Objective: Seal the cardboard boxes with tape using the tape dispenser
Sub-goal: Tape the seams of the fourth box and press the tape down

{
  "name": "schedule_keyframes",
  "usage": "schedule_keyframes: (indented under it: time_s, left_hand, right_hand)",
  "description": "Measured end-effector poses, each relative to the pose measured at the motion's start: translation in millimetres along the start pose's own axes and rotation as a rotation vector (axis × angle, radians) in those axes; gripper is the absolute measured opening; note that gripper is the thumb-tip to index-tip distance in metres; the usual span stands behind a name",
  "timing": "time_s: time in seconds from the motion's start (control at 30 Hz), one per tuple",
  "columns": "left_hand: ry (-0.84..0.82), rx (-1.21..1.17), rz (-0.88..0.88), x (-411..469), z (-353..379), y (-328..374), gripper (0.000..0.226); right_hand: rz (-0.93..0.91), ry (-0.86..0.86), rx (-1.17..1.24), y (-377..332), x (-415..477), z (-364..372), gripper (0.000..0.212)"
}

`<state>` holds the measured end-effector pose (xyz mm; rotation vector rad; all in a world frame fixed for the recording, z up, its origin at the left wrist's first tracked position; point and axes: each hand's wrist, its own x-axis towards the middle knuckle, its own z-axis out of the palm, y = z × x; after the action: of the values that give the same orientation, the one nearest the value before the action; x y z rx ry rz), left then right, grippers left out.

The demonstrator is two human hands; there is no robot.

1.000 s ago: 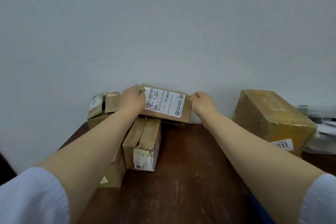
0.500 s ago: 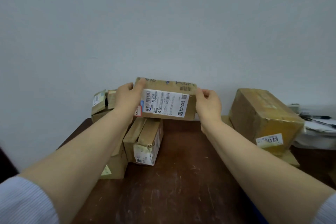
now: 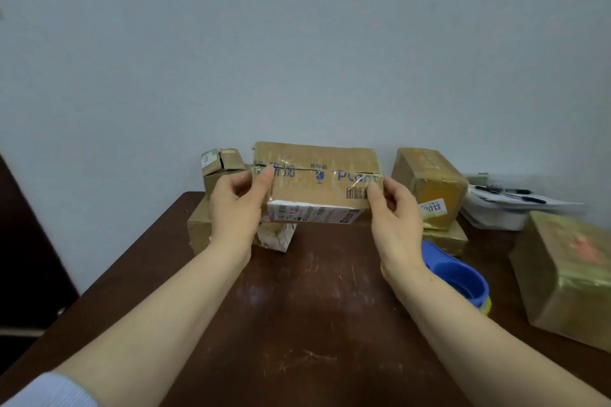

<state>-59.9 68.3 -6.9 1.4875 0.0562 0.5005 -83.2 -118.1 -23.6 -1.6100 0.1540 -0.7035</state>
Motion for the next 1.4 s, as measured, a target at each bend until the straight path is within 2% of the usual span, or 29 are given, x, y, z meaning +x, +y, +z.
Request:
schedule_keyframes:
  time_s: [0.1,0.27,0.47,0.53,0.6,0.7,0.8,0.87,1.0,1.07,1.1,1.23,1.33,1.4]
  left_hand:
    - [0.0,0.013,-0.042,-31.1,-10.9,-3.9,0.04]
    - [-0.036,0.129,-0.083,-71.2,-22.6,-26.7,0.046]
    - [-0.047,0.309,-0.241,-78.8,-32.3,-66.8,0.032]
    - [-0.045,0.349,-0.273,-78.0,-33.2,-75.1,0.034]
    - [-0.03,0.373,-0.27,-75.8,-32.2,-76.7,0.046]
    - [-0.067,0.52,-0.107,-72.1,-29.2,-72.6,0.051]
    - [-0.147,0.797,0.248,-77.0,-24.7,-63.1,0.039]
    - [-0.267,0.906,0.435,-79.7,-18.7,-58.0,0.042]
    - [-0.576,1.177,0.527,-80.1,-5.7,-61.0,0.064]
    - [-0.643,1.246,0.529,-80.1,-1.8,-63.6,0.08]
    - [-0.659,1.238,0.51,-79.7,-0.5,-64.0,0.079]
    - [-0.698,1.174,0.432,-78.8,1.9,-58.0,0.051]
    - [-0.71,1.081,0.334,-77.0,5.9,-45.7,0.045]
    - [-0.686,1.02,0.201,-69.6,8.8,-37.6,0.043]
  right_hand:
    - [0.072,0.008,0.062,-0.9,-30.2,-18.8,0.025]
    - [0.246,-0.003,0.084,20.7,-61.2,-37.0,0.03]
    - [0.35,-0.064,-0.088,47.0,-74.3,-43.4,0.022]
    - [0.345,-0.093,-0.137,52.0,-75.9,-44.4,0.024]
    - [0.326,-0.141,-0.19,52.4,-73.0,-44.8,0.027]
    - [0.251,-0.225,-0.314,45.7,-59.4,-52.1,0.032]
    - [0.052,-0.175,-0.514,39.9,-39.2,-72.2,0.035]
    - [-0.007,-0.153,-0.735,40.0,-26.2,-86.9,0.043]
    - [0.146,-0.329,-1.223,42.7,-13.2,-102.4,0.061]
    - [0.186,-0.406,-1.322,48.7,-13.7,-103.2,0.059]
    - [0.185,-0.425,-1.348,52.6,-13.7,-102.7,0.057]
    - [0.143,-0.439,-1.34,56.3,-6.3,-105.6,0.047]
    - [0.176,-0.422,-1.18,49.0,6.9,-116.7,0.047]
    - [0.211,-0.362,-1.01,39.0,13.8,-125.0,0.043]
